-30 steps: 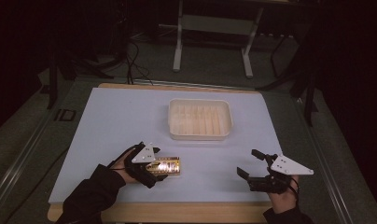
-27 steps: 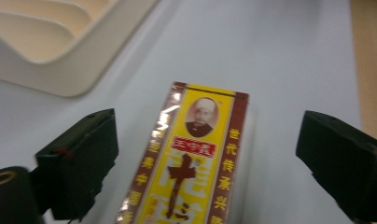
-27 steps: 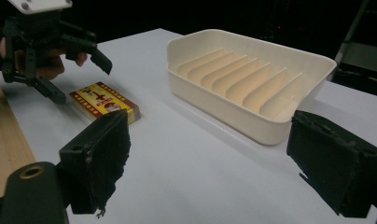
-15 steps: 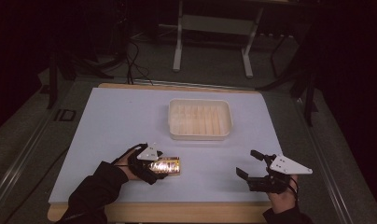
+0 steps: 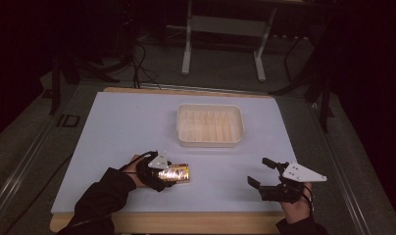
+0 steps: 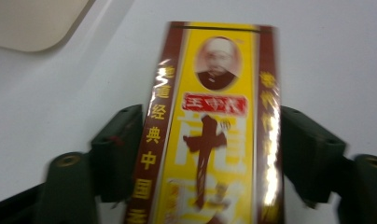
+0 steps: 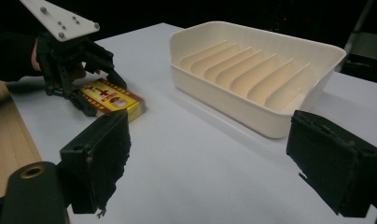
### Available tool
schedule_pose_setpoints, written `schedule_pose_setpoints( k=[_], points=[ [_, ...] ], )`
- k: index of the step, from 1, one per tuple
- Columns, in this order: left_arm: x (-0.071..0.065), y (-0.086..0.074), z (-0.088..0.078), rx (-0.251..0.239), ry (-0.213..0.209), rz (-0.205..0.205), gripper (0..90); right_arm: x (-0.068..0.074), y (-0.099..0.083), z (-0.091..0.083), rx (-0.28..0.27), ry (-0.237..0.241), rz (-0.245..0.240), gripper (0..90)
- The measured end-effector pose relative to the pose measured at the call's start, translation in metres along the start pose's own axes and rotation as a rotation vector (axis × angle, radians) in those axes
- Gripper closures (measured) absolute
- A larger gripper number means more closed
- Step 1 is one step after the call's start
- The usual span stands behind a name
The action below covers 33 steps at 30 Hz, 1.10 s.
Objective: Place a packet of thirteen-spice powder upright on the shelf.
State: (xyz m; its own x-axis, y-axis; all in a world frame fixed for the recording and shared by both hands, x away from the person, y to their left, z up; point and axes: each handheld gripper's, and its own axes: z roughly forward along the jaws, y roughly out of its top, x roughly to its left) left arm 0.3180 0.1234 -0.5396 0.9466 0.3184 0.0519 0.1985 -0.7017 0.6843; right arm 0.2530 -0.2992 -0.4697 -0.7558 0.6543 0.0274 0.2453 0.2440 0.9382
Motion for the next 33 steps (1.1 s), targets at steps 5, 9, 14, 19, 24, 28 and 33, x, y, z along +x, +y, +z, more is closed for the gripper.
schedule_pose_setpoints(
  k=[5, 9, 14, 19, 24, 28, 33],
  points=[
    [-0.001, 0.001, -0.004, -0.018, 0.010, -0.008, 32.7, 0.000, 0.000, 0.000, -0.003, 0.001, 0.002, 13.3],
    [-0.004, 0.008, -0.009, -0.033, 0.010, 0.001, 32.9, 0.000, 0.001, -0.001, -0.006, -0.002, -0.001, 13.3],
    [-0.009, 0.019, -0.019, -0.086, 0.003, -0.006, 33.0, 0.000, 0.001, -0.001, -0.005, -0.003, -0.002, 13.4],
    [-0.013, 0.029, -0.029, -0.137, 0.008, -0.025, 33.1, 0.000, 0.002, -0.002, -0.012, -0.005, -0.001, 13.5],
    [-0.020, 0.038, -0.037, -0.202, 0.008, -0.051, 33.3, 0.000, 0.003, -0.003, -0.016, -0.011, 0.000, 13.5],
    [-0.027, 0.044, -0.038, -0.215, -0.002, -0.061, 33.4, 0.000, 0.003, -0.003, -0.012, -0.015, 0.006, 13.5],
    [-0.036, 0.051, -0.036, -0.237, -0.002, -0.081, 33.3, 0.002, 0.005, -0.004, -0.015, -0.018, 0.019, 13.5]
  ],
)
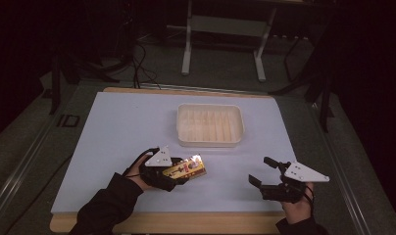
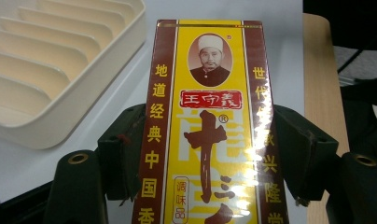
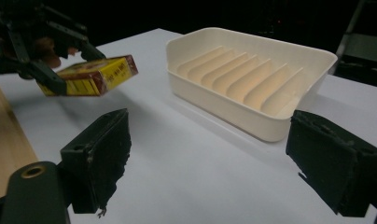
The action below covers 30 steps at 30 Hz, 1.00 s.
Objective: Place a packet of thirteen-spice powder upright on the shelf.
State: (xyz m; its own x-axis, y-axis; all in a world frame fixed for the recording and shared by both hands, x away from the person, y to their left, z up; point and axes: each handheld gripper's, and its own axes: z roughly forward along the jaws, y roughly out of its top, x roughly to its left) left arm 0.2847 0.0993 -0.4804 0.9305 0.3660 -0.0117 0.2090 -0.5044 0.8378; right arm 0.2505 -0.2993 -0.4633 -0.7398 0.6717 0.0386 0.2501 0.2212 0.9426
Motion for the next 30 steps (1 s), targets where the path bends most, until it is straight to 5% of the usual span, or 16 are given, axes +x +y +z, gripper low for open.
schedule_pose_setpoints(
  k=[15, 21, 30],
  points=[
    [-0.039, 0.019, 0.014, -0.105, 0.046, 0.016, 33.3, 0.018, 0.022, 0.000, 0.000, -0.009, 0.024, 14.9],
    [-0.046, 0.026, 0.017, -0.188, 0.093, -0.025, 33.3, 0.028, 0.041, -0.001, -0.060, -0.040, 0.024, 10.7],
    [-0.053, 0.032, 0.018, -0.291, 0.126, -0.046, 33.3, 0.036, 0.060, 0.009, -0.059, 0.034, 0.071, 10.8]
  ],
)
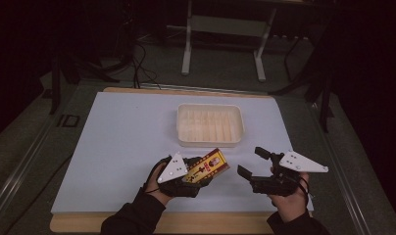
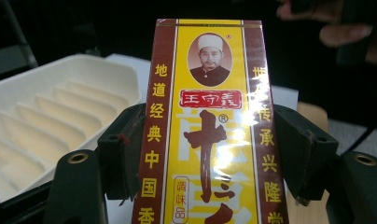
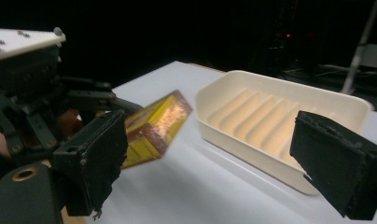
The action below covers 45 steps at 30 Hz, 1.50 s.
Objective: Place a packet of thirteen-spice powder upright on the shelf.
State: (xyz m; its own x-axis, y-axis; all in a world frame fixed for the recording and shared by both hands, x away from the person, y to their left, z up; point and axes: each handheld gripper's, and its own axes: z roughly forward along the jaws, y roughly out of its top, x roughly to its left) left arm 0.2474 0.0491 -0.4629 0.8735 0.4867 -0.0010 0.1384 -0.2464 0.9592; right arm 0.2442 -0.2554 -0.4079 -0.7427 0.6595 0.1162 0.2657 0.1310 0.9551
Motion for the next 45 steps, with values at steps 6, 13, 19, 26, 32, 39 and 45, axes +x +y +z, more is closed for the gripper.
schedule_pose_setpoints(
  k=[6, 13, 19, 26, 32, 39, 45],
  points=[
    [-0.007, -0.003, 0.007, -0.037, -0.004, -0.003, 33.3, 0.004, 0.005, 0.011, -0.011, -0.013, 0.037, 13.8],
    [-0.010, -0.007, 0.013, -0.090, 0.048, -0.027, 33.3, 0.012, 0.009, 0.023, -0.028, 0.029, 0.110, 30.5],
    [-0.008, -0.004, 0.013, -0.174, 0.112, -0.039, 33.3, 0.014, 0.010, 0.031, -0.045, 0.024, 0.196, 39.2],
    [-0.014, -0.003, 0.020, -0.263, 0.141, -0.007, 33.3, 0.016, 0.014, 0.043, -0.067, 0.046, 0.308, 43.0],
    [-0.018, -0.004, 0.024, -0.305, 0.182, -0.010, 33.0, 0.018, 0.013, 0.052, -0.083, 0.077, 0.373, 50.1],
    [-0.019, -0.008, 0.026, -0.298, 0.193, -0.027, 32.9, 0.018, 0.011, 0.055, -0.063, 0.055, 0.399, 63.1],
    [-0.018, -0.014, 0.033, -0.244, 0.202, -0.079, 32.2, 0.019, 0.012, 0.063, 0.007, 0.034, 0.370, 67.2]
  ],
)
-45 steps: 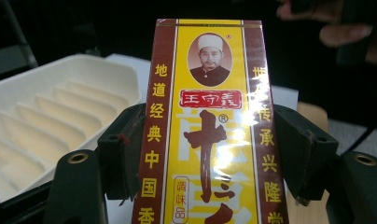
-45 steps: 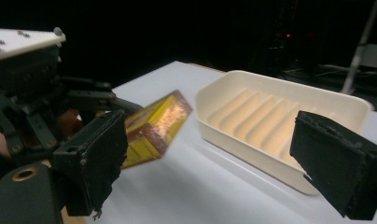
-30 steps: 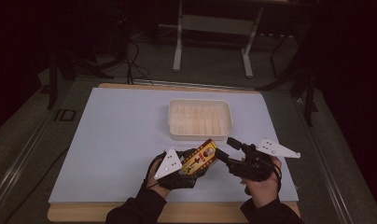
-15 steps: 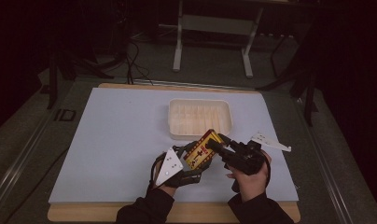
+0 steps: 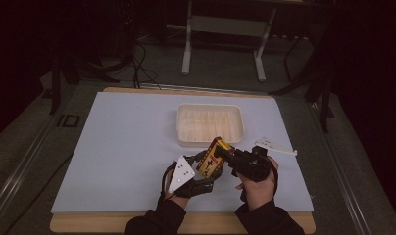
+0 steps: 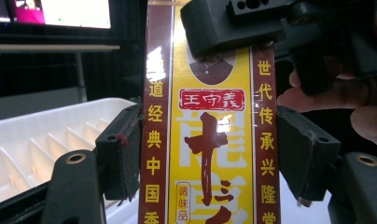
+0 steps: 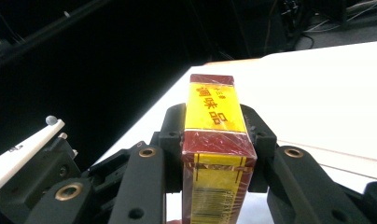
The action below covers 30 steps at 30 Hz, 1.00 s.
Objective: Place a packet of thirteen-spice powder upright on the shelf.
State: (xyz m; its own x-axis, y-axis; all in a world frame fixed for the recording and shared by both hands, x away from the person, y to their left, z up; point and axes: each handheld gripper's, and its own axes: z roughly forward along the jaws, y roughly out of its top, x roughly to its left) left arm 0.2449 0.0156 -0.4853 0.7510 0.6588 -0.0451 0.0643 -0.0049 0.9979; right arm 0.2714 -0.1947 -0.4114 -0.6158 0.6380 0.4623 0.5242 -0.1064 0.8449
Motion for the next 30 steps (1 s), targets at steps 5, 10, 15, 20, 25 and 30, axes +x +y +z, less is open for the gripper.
schedule_pose_setpoints(
  k=[5, 10, 15, 20, 25, 30],
  points=[
    [0.001, 0.004, 0.002, 0.013, 0.025, -0.015, 23.5, 0.002, 0.004, 0.003, 0.010, -0.020, -0.030, 67.4],
    [0.005, 0.010, 0.001, 0.036, 0.015, -0.035, 14.4, 0.004, 0.009, 0.004, 0.009, -0.026, -0.066, 67.4],
    [0.005, 0.016, -0.003, 0.064, 0.007, -0.023, 3.0, 0.008, 0.015, 0.004, -0.001, -0.057, -0.130, 67.4],
    [0.007, 0.022, -0.012, 0.066, 0.017, -0.021, 2.9, 0.010, 0.024, 0.003, -0.038, -0.091, -0.180, 67.4],
    [0.012, 0.022, -0.023, 0.077, 0.035, -0.040, 3.0, 0.009, 0.037, 0.004, -0.084, -0.138, -0.219, 67.4],
    [0.016, 0.017, -0.035, 0.089, 0.034, -0.022, 3.0, 0.005, 0.049, 0.007, -0.109, -0.180, -0.246, 67.4]
  ],
)
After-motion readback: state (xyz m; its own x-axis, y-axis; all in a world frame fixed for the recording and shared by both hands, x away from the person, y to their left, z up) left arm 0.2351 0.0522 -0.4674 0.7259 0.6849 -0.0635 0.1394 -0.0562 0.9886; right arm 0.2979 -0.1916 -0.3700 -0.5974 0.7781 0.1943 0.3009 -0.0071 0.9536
